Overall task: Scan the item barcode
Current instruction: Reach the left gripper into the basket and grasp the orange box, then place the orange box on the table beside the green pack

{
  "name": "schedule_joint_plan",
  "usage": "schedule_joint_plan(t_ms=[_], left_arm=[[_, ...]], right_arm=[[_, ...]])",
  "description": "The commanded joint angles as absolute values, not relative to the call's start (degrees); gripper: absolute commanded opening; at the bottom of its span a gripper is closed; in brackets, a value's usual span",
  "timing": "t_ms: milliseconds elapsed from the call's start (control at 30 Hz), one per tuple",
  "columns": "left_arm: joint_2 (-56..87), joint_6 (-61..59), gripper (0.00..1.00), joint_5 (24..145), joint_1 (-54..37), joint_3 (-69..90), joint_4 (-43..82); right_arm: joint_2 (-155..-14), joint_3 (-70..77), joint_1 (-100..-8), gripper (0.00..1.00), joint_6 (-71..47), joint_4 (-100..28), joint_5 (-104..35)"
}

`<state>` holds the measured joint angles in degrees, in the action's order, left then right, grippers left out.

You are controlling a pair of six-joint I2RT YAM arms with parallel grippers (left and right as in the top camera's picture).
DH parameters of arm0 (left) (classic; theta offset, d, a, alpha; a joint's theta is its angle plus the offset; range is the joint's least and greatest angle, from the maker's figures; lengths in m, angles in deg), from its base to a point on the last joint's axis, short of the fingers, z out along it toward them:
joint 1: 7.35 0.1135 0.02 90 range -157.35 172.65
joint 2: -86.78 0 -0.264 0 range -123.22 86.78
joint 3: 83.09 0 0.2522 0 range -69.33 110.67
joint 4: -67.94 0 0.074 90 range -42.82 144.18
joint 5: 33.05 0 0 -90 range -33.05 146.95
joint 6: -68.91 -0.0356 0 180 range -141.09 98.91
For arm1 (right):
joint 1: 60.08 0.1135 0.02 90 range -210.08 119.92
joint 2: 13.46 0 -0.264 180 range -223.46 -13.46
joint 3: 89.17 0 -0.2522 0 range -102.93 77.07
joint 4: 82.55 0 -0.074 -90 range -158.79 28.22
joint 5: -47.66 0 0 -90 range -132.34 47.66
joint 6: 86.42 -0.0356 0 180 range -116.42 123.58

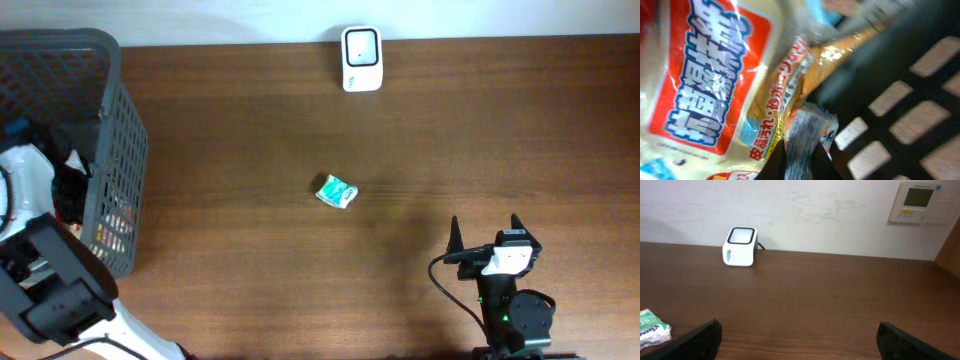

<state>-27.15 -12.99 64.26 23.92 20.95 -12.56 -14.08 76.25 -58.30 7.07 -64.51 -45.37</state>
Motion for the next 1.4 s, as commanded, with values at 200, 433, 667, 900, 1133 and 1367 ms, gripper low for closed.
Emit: schedule_joint_plan(t_ms=[200, 433, 667, 900, 1133, 1367], left_arm=[[-27.7, -13.0, 0.00, 65.1, 23.9, 63.7, -34.5], [-27.2, -15.4, 0.00, 84.8, 21.0, 78.6, -41.9], [-24.5, -18.2, 0.00, 85.9, 5.3, 79.0, -38.9], [-30.4, -18.2, 0.00, 82.3, -20.8, 72.9, -38.3], [-44.3, -17.6, 0.00, 79.6, -39.3, 60.5, -24.6], [-51.1, -17.3, 0.63, 79.6, -42.8, 60.2, -22.3]], right_arm=[[-13.7, 76.8, -58.6, 0.98, 7.2, -64.5, -46.0], [-13.7, 76.8, -58.6, 0.98, 7.2, -64.5, -46.0], [-13.7, 76.8, -58.6, 0.98, 7.2, -64.5, -46.0], [-13.7, 76.8, -58.6, 0.98, 7.2, -64.5, -46.0], [-13.7, 76.8, -58.6, 0.98, 7.2, -64.5, -46.0], [-13.7, 76.8, -58.6, 0.98, 7.2, -64.5, -46.0]])
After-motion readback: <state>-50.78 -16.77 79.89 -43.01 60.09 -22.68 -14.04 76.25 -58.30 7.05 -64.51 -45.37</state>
